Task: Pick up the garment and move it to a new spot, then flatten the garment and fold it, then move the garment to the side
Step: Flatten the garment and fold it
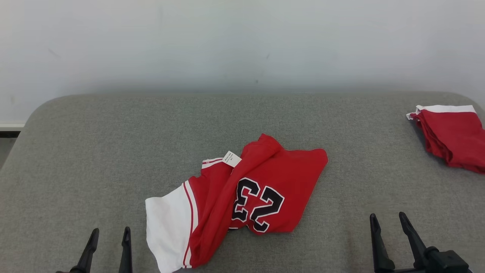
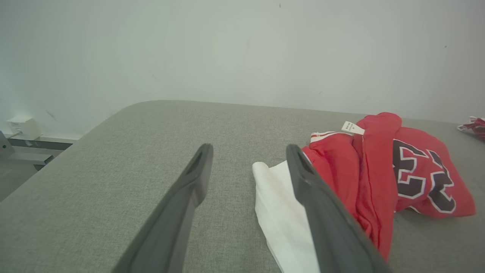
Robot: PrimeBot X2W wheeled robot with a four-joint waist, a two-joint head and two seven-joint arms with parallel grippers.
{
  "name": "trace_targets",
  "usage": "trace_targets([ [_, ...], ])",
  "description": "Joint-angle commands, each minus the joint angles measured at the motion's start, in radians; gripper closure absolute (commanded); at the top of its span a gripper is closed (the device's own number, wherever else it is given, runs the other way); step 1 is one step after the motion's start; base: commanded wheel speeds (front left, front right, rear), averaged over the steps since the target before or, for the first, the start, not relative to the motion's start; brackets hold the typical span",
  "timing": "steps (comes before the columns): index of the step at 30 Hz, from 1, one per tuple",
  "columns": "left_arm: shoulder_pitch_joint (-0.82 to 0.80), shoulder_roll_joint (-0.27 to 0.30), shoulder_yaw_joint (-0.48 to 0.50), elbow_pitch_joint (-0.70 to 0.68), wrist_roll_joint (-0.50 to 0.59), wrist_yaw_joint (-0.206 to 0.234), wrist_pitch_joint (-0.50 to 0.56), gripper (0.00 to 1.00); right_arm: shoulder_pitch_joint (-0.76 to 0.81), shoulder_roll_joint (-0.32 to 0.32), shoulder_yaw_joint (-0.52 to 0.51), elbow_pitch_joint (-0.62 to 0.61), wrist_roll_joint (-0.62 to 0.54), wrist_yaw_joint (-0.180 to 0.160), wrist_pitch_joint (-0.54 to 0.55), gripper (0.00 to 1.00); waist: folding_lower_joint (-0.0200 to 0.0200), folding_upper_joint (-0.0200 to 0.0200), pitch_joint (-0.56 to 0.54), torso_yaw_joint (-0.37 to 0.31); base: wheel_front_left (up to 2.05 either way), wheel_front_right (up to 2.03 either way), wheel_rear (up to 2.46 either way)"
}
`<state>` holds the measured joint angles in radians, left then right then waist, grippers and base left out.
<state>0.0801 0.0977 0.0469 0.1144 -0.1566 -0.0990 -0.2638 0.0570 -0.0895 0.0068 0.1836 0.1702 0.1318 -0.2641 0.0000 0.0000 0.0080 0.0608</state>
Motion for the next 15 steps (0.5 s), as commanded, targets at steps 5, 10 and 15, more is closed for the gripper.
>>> trace_targets([
  [5,-0.023,-0.012,0.007,0.017,0.018,-0.014,0.0,0.0,-0.023,-0.021,0.027,0.016,-0.002,-0.003,0.0,0.0,0.0,0.0,0.007,0.015,0.0,0.0,0.0],
  [10,-0.053,-0.022,-0.001,0.029,0.022,-0.023,0.0,0.0,-0.115,-0.077,0.091,0.061,0.011,-0.003,0.0,0.0,0.0,0.0,0.032,0.039,0.0,0.0,0.0],
  [15,-0.08,-0.033,-0.021,0.039,0.013,-0.029,0.0,0.0,-0.288,-0.151,0.199,0.174,0.039,-0.003,0.019,0.0,0.0,0.0,0.062,0.081,0.0,0.0,0.0],
])
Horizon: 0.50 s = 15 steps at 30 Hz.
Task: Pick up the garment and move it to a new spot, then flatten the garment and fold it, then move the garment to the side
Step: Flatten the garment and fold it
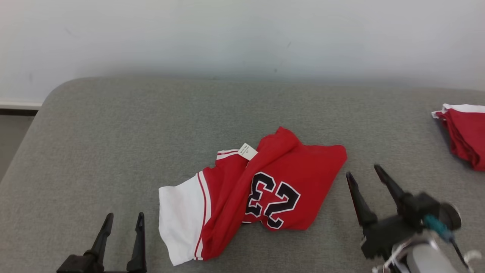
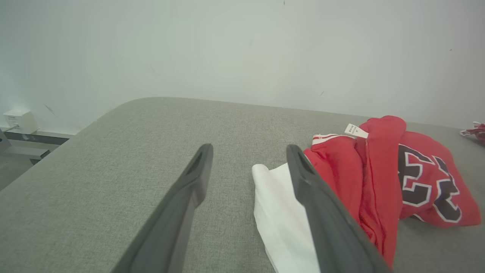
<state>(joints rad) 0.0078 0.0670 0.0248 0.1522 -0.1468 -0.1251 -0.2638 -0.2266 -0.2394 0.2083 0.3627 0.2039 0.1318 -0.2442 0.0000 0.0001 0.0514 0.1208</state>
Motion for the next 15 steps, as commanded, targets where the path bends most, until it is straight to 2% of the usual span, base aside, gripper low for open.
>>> trace_targets([
  [1,-0.012,-0.005,-0.004,0.005,0.001,-0.003,0.0,0.0,-0.043,-0.014,0.02,0.015,0.015,-0.003,0.006,0.0,0.0,-0.0001,0.024,0.032,0.0,0.0,0.0],
  [10,-0.054,-0.015,-0.051,0.029,-0.021,-0.004,0.0,0.0,-0.36,-0.094,0.221,0.203,0.142,-0.003,0.15,0.0,0.0,-0.0001,0.084,0.138,0.0,0.0,0.0],
  [15,-0.075,-0.017,-0.084,0.043,-0.046,-0.005,0.0,0.0,-0.472,-0.134,0.339,0.3,0.225,-0.003,0.234,0.0,0.0,-0.0001,0.114,0.194,0.0,0.0,0.0],
])
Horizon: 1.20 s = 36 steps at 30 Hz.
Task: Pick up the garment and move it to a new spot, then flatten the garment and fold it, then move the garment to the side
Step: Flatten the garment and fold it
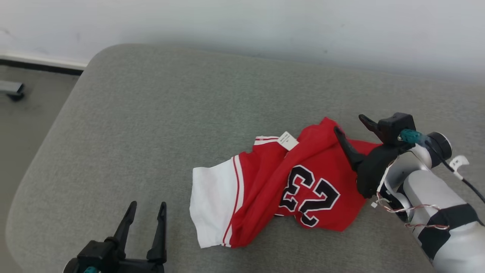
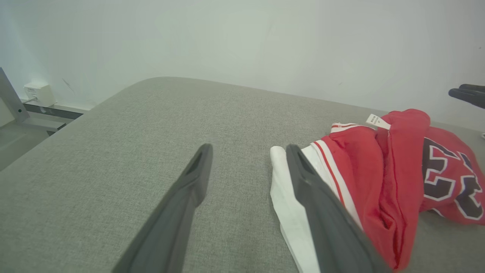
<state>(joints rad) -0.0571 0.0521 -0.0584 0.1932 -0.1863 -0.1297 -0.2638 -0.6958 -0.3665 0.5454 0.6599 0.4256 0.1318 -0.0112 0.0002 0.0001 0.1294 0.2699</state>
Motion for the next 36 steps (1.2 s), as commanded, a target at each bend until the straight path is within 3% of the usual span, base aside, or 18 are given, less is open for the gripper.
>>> trace_targets([
  [1,-0.013,-0.002,-0.007,0.004,-0.016,0.0,0.0,0.0,-0.02,-0.012,0.023,0.02,0.024,-0.003,0.019,0.0,-0.0002,-0.0001,0.04,0.053,0.0,0.0,0.0],
  [11,-0.027,-0.002,-0.041,0.014,-0.057,0.001,0.0,0.0,-0.103,-0.067,0.193,0.111,0.222,-0.003,0.18,0.0,-0.0002,-0.0001,0.059,0.101,0.0,0.0,0.0],
  [13,-0.03,-0.002,-0.044,0.016,-0.061,0.001,0.0,0.0,-0.11,-0.078,0.227,0.117,0.267,-0.003,0.216,0.81,-0.0002,-0.0001,0.06,0.104,0.0,0.0,0.0],
  [14,-0.031,-0.002,-0.046,0.017,-0.062,0.001,0.0,0.0,-0.118,-0.087,0.245,0.115,0.284,-0.003,0.225,1.0,-0.0002,-0.0001,0.06,0.104,0.0,0.0,0.0],
  [18,-0.032,-0.002,-0.043,0.015,-0.067,0.006,0.0,0.0,-0.142,-0.11,0.285,0.107,0.31,-0.003,0.165,1.0,-0.0002,-0.0001,0.055,0.092,0.0,0.0,0.0],
  [28,0.013,-0.002,-0.013,0.02,-0.041,0.008,0.0,0.0,-0.112,-0.138,0.306,0.099,0.236,-0.003,-0.202,1.0,-0.0002,-0.0001,-0.008,-0.006,0.0,0.0,0.0],
  [32,0.03,-0.002,0.003,0.022,-0.032,0.006,0.0,0.0,-0.043,-0.154,0.255,0.04,0.201,-0.003,-0.248,1.0,-0.0002,-0.0001,-0.029,-0.063,0.0,0.0,0.0],
  [36,0.044,-0.001,0.016,0.021,-0.03,0.004,0.0,0.0,0.084,-0.163,0.127,-0.092,0.146,-0.003,-0.254,1.0,-0.0002,-0.0001,-0.041,-0.118,0.0,0.0,0.0],
])
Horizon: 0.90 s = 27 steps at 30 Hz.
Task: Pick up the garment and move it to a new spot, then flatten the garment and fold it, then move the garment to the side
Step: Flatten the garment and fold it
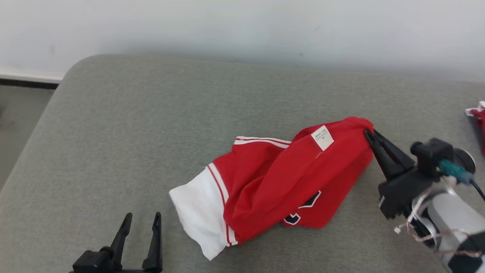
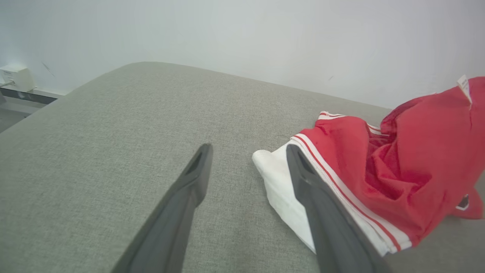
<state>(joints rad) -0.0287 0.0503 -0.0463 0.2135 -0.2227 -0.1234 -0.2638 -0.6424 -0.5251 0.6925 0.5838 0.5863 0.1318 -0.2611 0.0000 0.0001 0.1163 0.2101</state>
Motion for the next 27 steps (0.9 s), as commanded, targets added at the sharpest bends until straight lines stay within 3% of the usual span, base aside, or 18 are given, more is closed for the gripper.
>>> trace_targets([
  [1,0.016,0.0,0.002,0.001,0.008,-0.002,0.0,0.0,0.078,-0.005,-0.064,-0.05,-0.028,-0.003,-0.004,1.0,0.0,-0.0001,-0.03,-0.067,0.0,0.0,0.0],
  [10,0.024,0.0,0.004,0.004,0.016,-0.005,0.0,0.0,0.51,0.099,-0.379,-0.252,-0.127,-0.003,-0.003,1.0,0.0,-0.0001,-0.037,-0.123,0.0,0.0,0.0],
  [18,0.031,0.001,0.011,0.007,0.023,-0.005,0.0,0.0,0.664,0.225,-0.524,-0.279,-0.17,-0.003,-0.003,0.98,0.0,-0.0001,-0.045,-0.139,0.0,0.0,0.0],
  [19,0.033,0.0,0.014,0.008,0.025,-0.005,0.0,0.0,0.674,0.237,-0.537,-0.284,-0.182,-0.003,-0.003,0.53,0.0,-0.0001,-0.049,-0.141,0.0,0.0,0.0],
  [20,0.036,0.0,0.02,0.008,0.028,-0.005,0.0,0.0,0.687,0.265,-0.562,-0.301,-0.202,-0.003,-0.003,0.0,0.0,-0.0001,-0.056,-0.143,0.0,0.0,0.0],
  [27,0.04,0.0,0.052,-0.017,0.039,-0.006,0.0,0.0,0.702,0.347,-0.653,-0.431,-0.277,-0.003,-0.003,0.0,0.0,-0.0001,-0.075,-0.144,0.0,0.0,0.0],
])
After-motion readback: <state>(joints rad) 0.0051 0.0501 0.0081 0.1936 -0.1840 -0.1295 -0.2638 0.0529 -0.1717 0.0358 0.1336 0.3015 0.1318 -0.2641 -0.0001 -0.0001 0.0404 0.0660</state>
